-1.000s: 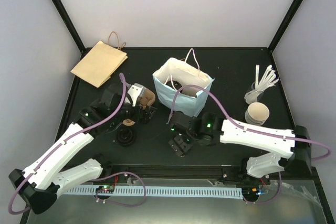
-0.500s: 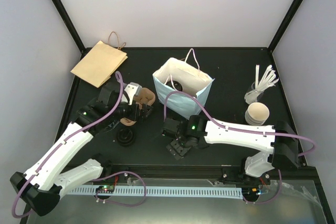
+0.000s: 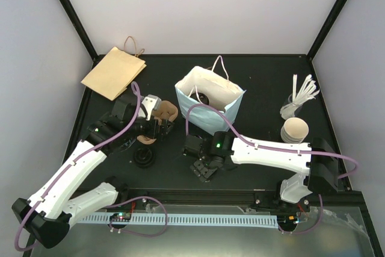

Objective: Pack the takeout coffee

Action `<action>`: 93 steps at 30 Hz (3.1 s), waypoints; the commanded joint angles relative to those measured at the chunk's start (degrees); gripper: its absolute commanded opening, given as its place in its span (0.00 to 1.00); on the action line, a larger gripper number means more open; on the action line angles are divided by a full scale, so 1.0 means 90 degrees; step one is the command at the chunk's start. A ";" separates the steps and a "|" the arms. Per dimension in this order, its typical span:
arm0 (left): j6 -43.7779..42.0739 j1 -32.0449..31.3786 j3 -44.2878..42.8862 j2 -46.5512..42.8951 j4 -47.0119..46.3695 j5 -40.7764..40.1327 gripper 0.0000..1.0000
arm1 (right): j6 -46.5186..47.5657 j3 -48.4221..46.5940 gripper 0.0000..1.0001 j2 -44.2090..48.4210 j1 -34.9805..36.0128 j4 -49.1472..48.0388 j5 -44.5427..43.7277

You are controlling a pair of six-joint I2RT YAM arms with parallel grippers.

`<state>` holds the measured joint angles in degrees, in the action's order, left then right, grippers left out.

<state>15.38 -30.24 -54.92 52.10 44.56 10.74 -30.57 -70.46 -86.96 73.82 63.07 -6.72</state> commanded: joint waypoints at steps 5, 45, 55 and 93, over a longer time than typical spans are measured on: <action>-0.0104 0.0163 -0.0137 -0.0105 0.0175 0.0034 0.99 | 0.0015 -0.0024 0.81 -0.0108 0.0036 0.0159 -0.0312; -0.0268 0.1010 -0.1716 0.0508 0.0378 -0.0414 0.99 | 0.0524 -0.1898 0.71 0.1327 -0.0251 0.0674 -0.0973; -0.0592 0.1452 -0.2690 0.1174 0.0150 -0.0283 0.99 | 0.0943 -0.3178 0.69 0.1540 -0.0644 0.0727 -0.1106; -0.1371 0.1153 -0.3689 0.3143 -0.0213 0.1526 0.99 | 0.1624 -0.3537 0.63 0.0337 -0.2261 0.1352 -0.1401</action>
<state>5.74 -19.62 -86.85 83.53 42.46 26.81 -17.61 -101.89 -84.60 53.58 72.23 -24.56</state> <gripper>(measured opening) 0.986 0.737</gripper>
